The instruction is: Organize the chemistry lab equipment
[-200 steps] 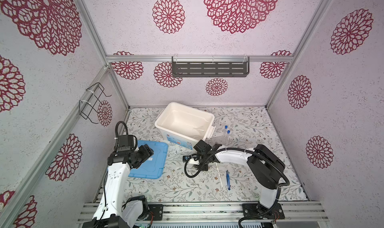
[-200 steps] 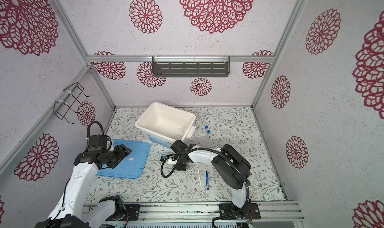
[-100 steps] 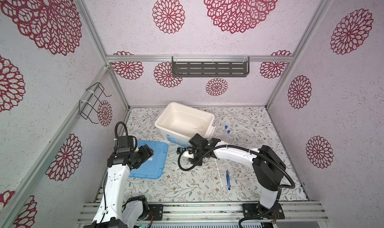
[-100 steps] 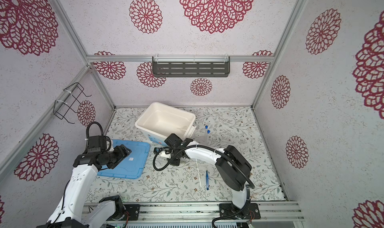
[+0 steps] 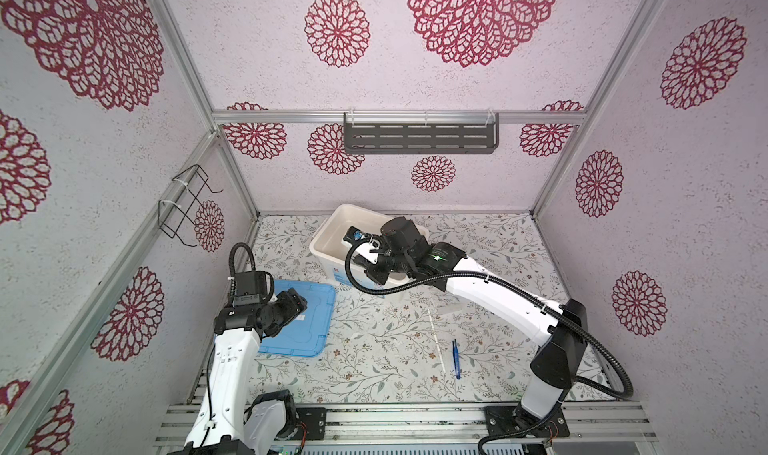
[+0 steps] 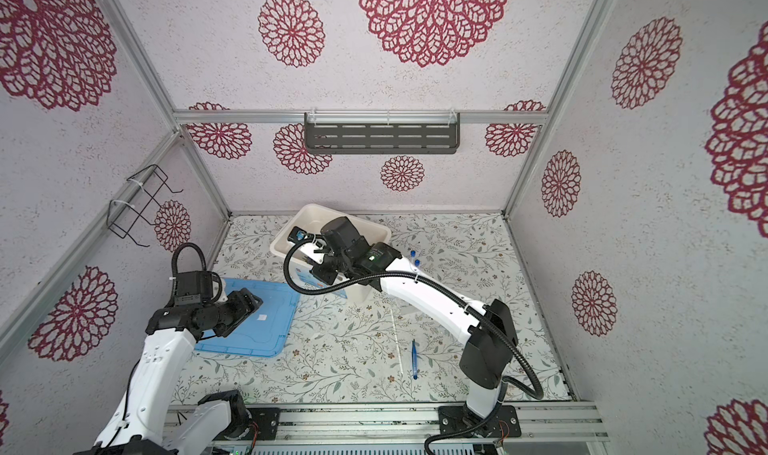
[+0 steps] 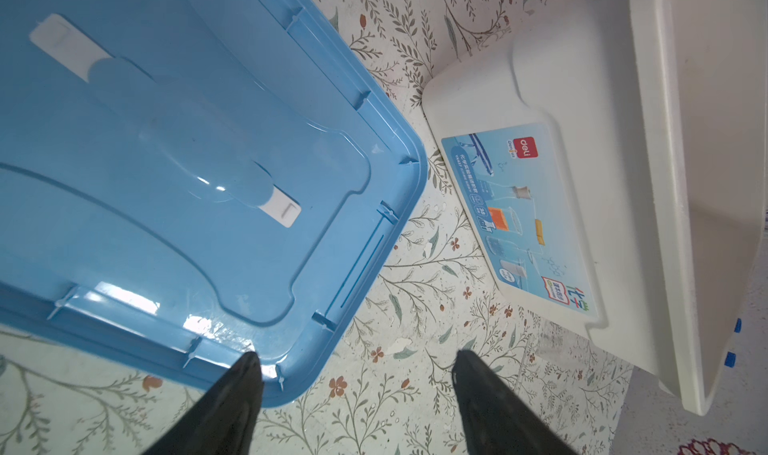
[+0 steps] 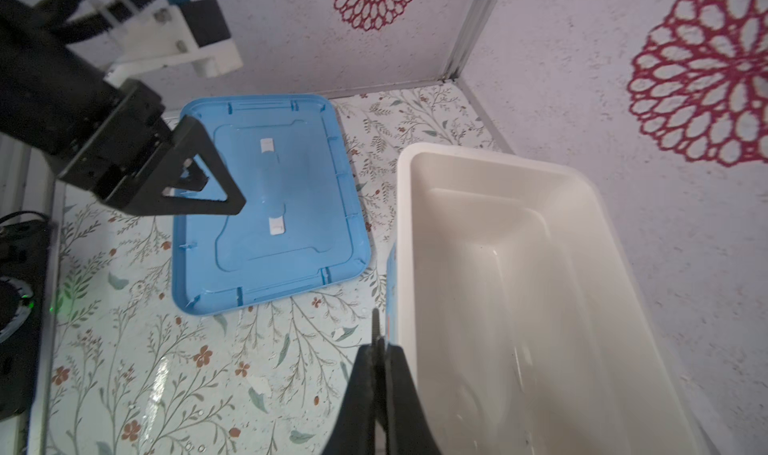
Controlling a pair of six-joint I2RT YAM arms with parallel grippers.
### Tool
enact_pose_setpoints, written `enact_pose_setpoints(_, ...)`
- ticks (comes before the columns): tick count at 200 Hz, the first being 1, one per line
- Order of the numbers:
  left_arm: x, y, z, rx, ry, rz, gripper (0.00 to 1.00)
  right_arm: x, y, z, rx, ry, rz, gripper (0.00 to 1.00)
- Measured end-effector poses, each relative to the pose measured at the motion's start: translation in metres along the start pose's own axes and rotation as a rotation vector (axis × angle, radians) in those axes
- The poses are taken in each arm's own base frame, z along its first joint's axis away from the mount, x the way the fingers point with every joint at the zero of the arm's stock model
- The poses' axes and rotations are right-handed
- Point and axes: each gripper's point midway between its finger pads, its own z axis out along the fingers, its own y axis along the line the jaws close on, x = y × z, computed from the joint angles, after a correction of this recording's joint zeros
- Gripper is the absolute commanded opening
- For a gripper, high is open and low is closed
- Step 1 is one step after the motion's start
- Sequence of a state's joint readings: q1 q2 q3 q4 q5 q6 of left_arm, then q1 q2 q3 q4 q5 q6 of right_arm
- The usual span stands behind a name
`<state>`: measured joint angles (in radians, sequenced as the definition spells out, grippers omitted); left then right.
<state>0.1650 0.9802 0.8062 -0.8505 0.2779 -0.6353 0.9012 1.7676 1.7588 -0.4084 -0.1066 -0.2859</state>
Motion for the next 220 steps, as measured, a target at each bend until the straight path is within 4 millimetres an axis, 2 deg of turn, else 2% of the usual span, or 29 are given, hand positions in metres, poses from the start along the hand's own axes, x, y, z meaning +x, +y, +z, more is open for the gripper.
enact_pose_setpoints(14,0.000,0.000,0.000,-0.001,0.000,0.000,0.76,-0.003,-0.022,0.001,0.044,-0.010,0.024,0.03)
enact_pose_setpoints(31,0.000,0.001,0.000,-0.003,0.001,-0.001,0.76,0.004,-0.050,0.009,0.098,0.006,0.055,0.03)
enact_pose_setpoints(49,0.000,0.001,0.000,-0.004,0.000,-0.001,0.76,0.022,-0.079,0.023,0.150,0.055,0.081,0.04)
enact_pose_setpoints(76,0.000,0.002,0.001,-0.007,-0.002,-0.001,0.76,0.061,-0.105,0.058,0.179,0.166,0.097,0.04)
enact_pose_setpoints(99,0.000,0.003,0.001,-0.013,-0.005,-0.002,0.76,0.096,-0.109,0.089,0.157,0.254,0.103,0.04)
enact_pose_setpoints(132,-0.001,0.004,0.001,-0.021,-0.009,-0.002,0.76,0.133,-0.108,0.124,0.122,0.349,0.100,0.05)
enact_pose_setpoints(155,-0.001,0.005,0.001,-0.023,-0.011,-0.003,0.76,0.144,-0.109,0.140,0.110,0.377,0.088,0.05)
enact_pose_setpoints(200,-0.001,0.005,0.002,-0.027,-0.006,-0.008,0.76,0.154,-0.114,0.151,0.107,0.393,0.072,0.06)
enact_pose_setpoints(220,-0.001,0.006,0.004,-0.031,0.001,-0.010,0.76,0.166,-0.116,0.160,0.105,0.412,0.070,0.07)
